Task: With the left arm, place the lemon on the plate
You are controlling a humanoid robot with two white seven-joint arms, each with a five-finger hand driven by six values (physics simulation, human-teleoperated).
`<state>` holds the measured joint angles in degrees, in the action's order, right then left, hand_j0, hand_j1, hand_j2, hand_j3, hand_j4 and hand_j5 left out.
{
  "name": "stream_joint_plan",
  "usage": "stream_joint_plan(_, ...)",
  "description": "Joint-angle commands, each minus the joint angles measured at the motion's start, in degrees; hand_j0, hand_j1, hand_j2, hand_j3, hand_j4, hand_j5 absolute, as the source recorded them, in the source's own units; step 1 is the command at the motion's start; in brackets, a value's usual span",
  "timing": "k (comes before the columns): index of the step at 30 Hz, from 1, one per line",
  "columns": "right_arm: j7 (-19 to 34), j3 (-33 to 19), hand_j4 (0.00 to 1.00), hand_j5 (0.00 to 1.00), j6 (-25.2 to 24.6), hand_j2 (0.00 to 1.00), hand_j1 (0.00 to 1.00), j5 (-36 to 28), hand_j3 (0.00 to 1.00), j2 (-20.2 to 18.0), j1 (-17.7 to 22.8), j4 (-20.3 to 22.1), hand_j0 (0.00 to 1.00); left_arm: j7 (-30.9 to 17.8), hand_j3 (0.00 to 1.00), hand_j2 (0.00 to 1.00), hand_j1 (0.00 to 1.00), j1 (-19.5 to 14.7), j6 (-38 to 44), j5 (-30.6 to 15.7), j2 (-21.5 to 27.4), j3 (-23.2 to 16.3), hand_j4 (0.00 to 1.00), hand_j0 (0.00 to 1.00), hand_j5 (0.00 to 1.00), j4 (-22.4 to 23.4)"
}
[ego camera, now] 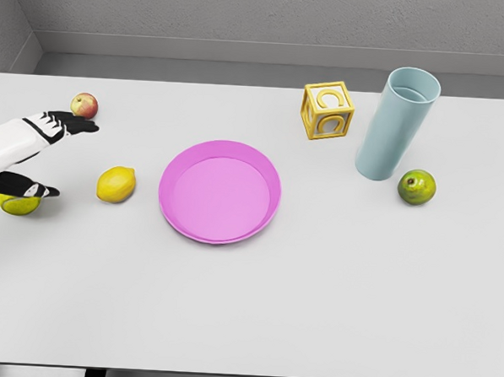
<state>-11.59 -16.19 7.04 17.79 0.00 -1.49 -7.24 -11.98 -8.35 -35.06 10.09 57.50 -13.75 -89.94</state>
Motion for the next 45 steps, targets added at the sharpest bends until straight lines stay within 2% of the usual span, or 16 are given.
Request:
stream_joint_plan(1,0.1,-0.7,1.0,1.0,0.1,1.0,1.0,0.0,1.0,0.0,0.0,0.1,1.0,0.0,1.0,1.0,1.0,0.0,0.1,-0.3,0.2,0.2,1.0,1.0,1.0,-0.1)
stream_joint_plan(3,0.1,-0.1,1.0,1.0,0.0,1.0,1.0,0.0,1.0,0.0,0.0,-0.1,1.0,-1.3,1.0,1.0,1.0,0.1,0.1,-0.3,0.2,0.2,1.0,1.0,1.0,0.2)
stream_joint_plan(6,0.1,0.0,1.0,1.0,0.0,1.0,1.0,0.0,1.0,0.0,0.0,-0.1,1.0,-6.6,1.0,1.0,1.0,0.1,0.1,0.4,0.1,0.2,1.0,1.0,1.0,0.2)
stream_joint_plan(8,0.1,0.0,1.0,1.0,0.0,1.0,1.0,0.0,1.0,0.0,0.0,-0.1,1.0,-12.7,1.0,1.0,1.0,0.8,0.1,0.5,-0.1,0.2,1.0,1.0,1.0,0.3)
stream_joint_plan(10,0.1,0.0,1.0,1.0,0.0,1.0,1.0,0.0,1.0,0.0,0.0,-0.1,1.0,-17.6,1.0,1.0,1.0,0.4,0.1,2.1,-4.2,0.8,1.0,1.0,1.0,0.3)
stream_joint_plan(14,0.1,0.0,1.0,1.0,0.0,1.0,1.0,0.0,1.0,0.0,0.0,-0.1,1.0,-17.7,1.0,1.0,1.0,-0.4,0.1,4.1,-6.5,1.3,1.0,1.0,1.0,0.5)
stream_joint_plan(16,0.1,0.0,1.0,1.0,0.0,1.0,1.0,0.0,1.0,0.0,0.1,-0.1,1.0,-17.7,1.0,1.0,1.0,-2.5,0.1,4.1,-7.0,0.7,1.0,1.0,1.0,2.7)
stream_joint_plan(17,0.1,0.0,1.0,1.0,0.0,1.0,1.0,0.0,1.0,0.0,0.0,-0.1,1.0,-18.0,1.0,1.0,1.0,-3.7,0.1,4.8,-7.9,0.3,1.0,1.0,1.0,5.0)
stream_joint_plan(19,0.1,0.0,1.0,1.0,0.0,1.0,1.0,0.0,1.0,0.0,0.0,-0.1,1.0,-18.0,1.0,1.0,1.0,-10.1,0.1,10.5,-13.4,-2.8,1.0,1.0,1.0,12.1)
stream_joint_plan(20,0.1,0.0,1.0,1.0,0.0,1.0,1.0,0.0,1.0,0.0,0.0,-0.1,1.0,-18.0,1.0,1.0,1.0,-12.0,0.1,12.1,-14.5,-4.0,1.0,1.0,1.0,13.9)
stream_joint_plan(23,0.1,0.0,1.0,1.0,0.0,1.0,1.0,0.0,1.0,0.0,0.0,-0.1,1.0,-18.1,1.0,1.0,1.0,-14.0,0.1,12.3,-15.8,-5.8,1.0,1.0,1.0,14.4)
stream_joint_plan(26,0.1,0.0,1.0,1.0,0.0,1.0,1.0,0.0,1.0,0.0,0.1,-0.1,1.0,-18.1,1.0,1.0,1.0,-15.5,0.1,12.3,-16.7,-8.2,1.0,1.0,1.0,14.5)
stream_joint_plan(28,0.1,0.0,1.0,1.0,0.0,1.0,1.0,0.0,1.0,0.0,0.0,-0.1,1.0,-18.1,1.0,1.0,1.0,-15.5,0.1,14.3,-17.5,-8.3,1.0,1.0,1.0,14.5)
stream_joint_plan(32,0.1,0.0,1.0,1.0,0.0,1.0,1.0,0.0,1.0,0.0,0.0,-0.1,1.0,-18.2,1.0,1.0,1.0,-15.5,0.1,14.3,-17.5,-8.2,1.0,1.0,1.0,14.7)
stream_joint_plan(36,0.1,0.0,1.0,1.0,0.0,1.0,1.0,0.0,1.0,0.0,0.0,-0.1,1.0,-18.2,1.0,1.0,1.0,-16.7,0.1,14.3,-18.2,-8.3,1.0,1.0,1.0,20.6)
stream_joint_plan(45,0.1,0.0,1.0,1.0,0.0,1.0,1.0,0.0,1.0,0.0,0.0,-0.1,1.0,-18.3,1.0,1.0,1.0,-17.6,0.1,15.9,-18.6,-8.4,1.0,1.0,1.0,20.6)
